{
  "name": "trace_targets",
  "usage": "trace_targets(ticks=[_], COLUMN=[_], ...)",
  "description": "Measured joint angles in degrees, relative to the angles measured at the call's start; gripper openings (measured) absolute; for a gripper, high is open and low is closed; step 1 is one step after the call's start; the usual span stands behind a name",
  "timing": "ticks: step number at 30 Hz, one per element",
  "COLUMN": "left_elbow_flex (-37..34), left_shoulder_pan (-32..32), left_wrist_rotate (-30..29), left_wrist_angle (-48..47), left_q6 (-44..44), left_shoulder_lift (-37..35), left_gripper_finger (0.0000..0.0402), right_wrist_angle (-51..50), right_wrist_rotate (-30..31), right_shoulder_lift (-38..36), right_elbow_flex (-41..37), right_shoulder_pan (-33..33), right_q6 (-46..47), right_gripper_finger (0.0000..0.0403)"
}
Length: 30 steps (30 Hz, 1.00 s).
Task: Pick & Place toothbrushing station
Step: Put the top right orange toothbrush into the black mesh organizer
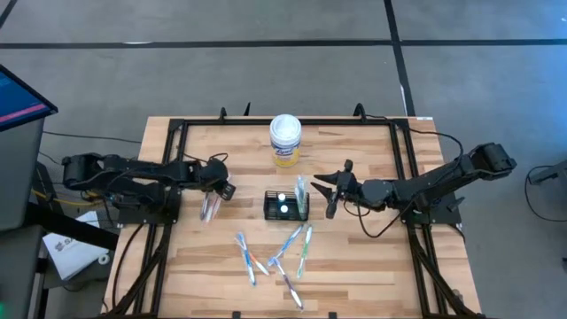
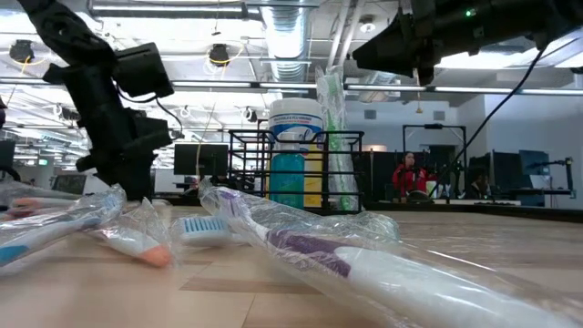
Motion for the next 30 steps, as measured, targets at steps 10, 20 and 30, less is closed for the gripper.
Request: trace_targets(ticks=[10, 20, 30], left_elbow_flex=[3.59, 3.98, 4.53], left_shoulder_pan=[0.0, 0.0, -0.9], left_wrist_rotate=[0.36, 1.34, 0.7], left_wrist_angle=[0.0, -0.53, 0.06], left_q6=[1.36, 2.61, 2.61], left_shoulder_lift=[5.67, 6.26, -0.74], left_gripper_finger=[0.0051, 0.0006, 0.0005], right_wrist_angle=[-5.79, -5.74, -6.37], right_wrist_rotate=[-0.01, -0.02, -0.02], right_shoulder_lift=[-2.06, -2.06, -2.06], right_elbow_flex=[0.0, 0.0, -0.02], right_shoulder_pan=[0.22, 0.22, 0.22], right_q6=[0.63, 0.61, 0.61], right_gripper_finger=[0.0107, 0.0107, 0.0107])
